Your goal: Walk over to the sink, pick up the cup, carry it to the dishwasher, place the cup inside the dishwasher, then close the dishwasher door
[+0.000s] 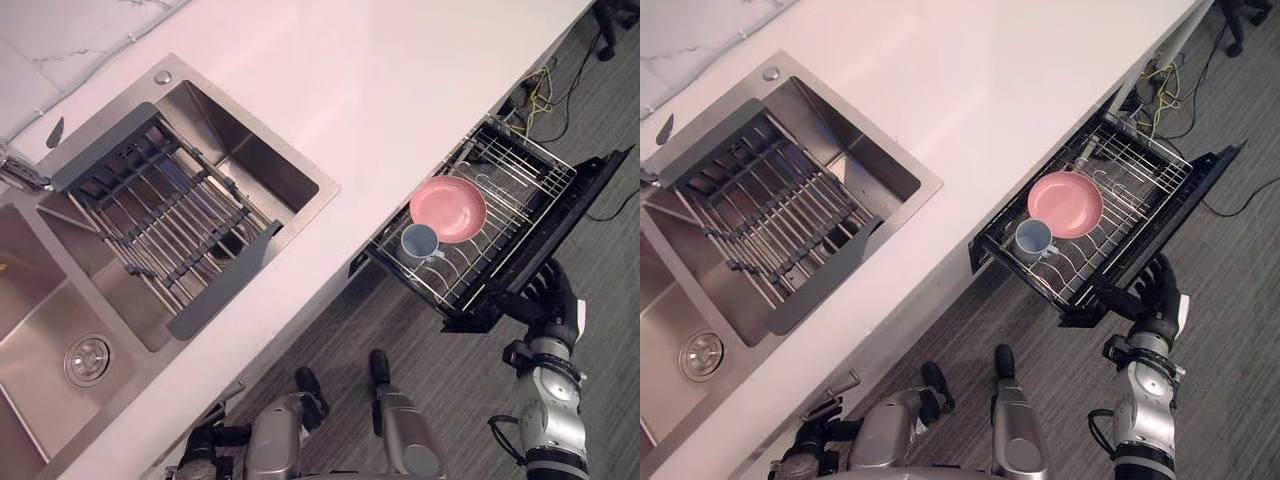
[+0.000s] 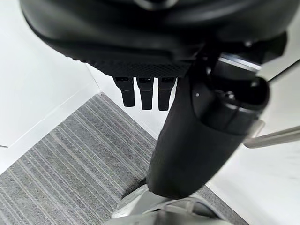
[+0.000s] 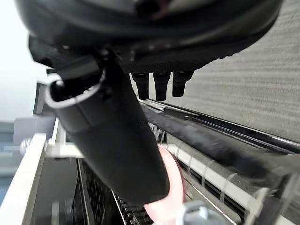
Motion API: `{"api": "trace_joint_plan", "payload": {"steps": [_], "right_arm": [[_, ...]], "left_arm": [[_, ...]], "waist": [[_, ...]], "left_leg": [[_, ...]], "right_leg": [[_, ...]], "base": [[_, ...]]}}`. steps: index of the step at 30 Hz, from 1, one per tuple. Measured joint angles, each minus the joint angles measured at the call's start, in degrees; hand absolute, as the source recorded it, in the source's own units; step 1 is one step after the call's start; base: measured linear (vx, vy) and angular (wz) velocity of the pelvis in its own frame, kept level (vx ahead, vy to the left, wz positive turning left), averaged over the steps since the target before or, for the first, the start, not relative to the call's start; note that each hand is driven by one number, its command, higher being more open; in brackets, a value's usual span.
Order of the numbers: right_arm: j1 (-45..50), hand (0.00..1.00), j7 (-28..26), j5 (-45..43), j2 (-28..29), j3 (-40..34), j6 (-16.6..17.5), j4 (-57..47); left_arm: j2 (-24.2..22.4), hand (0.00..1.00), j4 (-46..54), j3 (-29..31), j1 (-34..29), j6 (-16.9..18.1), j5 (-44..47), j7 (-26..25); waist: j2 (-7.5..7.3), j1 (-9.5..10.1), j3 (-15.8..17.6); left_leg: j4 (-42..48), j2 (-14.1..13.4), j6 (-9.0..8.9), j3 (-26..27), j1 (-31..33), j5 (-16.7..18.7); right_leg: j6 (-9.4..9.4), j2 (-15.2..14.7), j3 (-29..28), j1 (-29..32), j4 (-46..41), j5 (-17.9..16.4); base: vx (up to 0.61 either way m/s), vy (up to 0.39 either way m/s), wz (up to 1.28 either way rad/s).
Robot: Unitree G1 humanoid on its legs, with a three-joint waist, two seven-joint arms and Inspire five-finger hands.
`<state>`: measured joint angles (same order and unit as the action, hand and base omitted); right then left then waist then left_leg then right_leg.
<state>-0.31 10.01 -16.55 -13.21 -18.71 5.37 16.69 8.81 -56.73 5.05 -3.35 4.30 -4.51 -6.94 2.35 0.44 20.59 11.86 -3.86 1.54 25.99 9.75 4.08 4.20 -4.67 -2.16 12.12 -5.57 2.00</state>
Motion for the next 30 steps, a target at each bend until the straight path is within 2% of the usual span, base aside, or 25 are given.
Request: {"api": "trace_joint_plan", "payload": {"steps": [7,11,13,19,25,30], "right_arm": [[-5.96,0.9,-0.03,0.3,-0.47,3.59,1.32,7.34],[-8.18,0.9,-0.02,-2.82,-0.37,3.77,1.85,8.91],[-8.75,0.9,-0.02,-7.74,-0.24,3.82,3.3,9.88],[-11.69,0.9,0.04,-15.56,-0.26,3.88,3.83,10.12],[-16.04,0.9,1.75,-19.63,-0.26,1.19,3.73,11.6],[-16.66,0.9,2.77,-20.67,-0.42,0.16,3.67,11.97]], "left_arm": [[0.8,0.9,0.29,-2.85,1.24,1.85,-2.21,0.09],[0.29,0.9,0.45,-3.02,1.54,2.24,-2.2,0.14],[-0.19,0.9,0.92,-3.11,1.63,2.38,-2.2,0.28],[-1.33,0.9,3.16,-4.0,3.12,3.8,-2.14,1.16],[-2.87,0.9,5.07,-4.36,3.95,3.9,-0.84,1.98],[-3.47,0.9,5.22,-4.37,4.02,3.97,-0.18,1.96]], "waist": [[0.49,0.27,-0.4],[0.95,1.49,-0.79],[1.36,2.03,-1.16],[1.33,2.12,-1.19],[1.32,3.33,-1.2],[1.34,3.3,-1.22]], "left_leg": [[-5.26,2.03,-0.64,-5.44,-0.21,-4.15],[-6.89,2.39,-1.0,-7.75,-0.07,-5.52],[-7.52,2.56,-0.97,-9.02,0.01,-6.05],[-7.77,2.99,-0.88,-12.67,2.16,-7.07],[-9.04,3.57,-1.37,-18.05,3.6,-8.9],[-10.08,3.3,-1.88,-19.12,4.13,-9.69]], "right_leg": [[-0.36,-1.14,5.41,-1.74,2.13,0.36],[-0.32,-1.3,7.58,-2.08,1.83,0.24],[-0.36,-1.46,9.16,-2.08,0.97,-0.43],[-1.09,-2.24,12.79,0.3,-3.56,-3.23],[-1.7,-3.28,18.13,1.12,-7.4,-6.47],[-2.16,-2.98,19.28,1.89,-8.08,-7.08]], "base": [[-0.05,-0.012,0.43],[0.0,-0.008,0.3],[0.03,-0.007,0.31],[0.03,-0.012,0.32],[0.03,-0.029,0.48],[0.01,-0.028,0.11]]}}
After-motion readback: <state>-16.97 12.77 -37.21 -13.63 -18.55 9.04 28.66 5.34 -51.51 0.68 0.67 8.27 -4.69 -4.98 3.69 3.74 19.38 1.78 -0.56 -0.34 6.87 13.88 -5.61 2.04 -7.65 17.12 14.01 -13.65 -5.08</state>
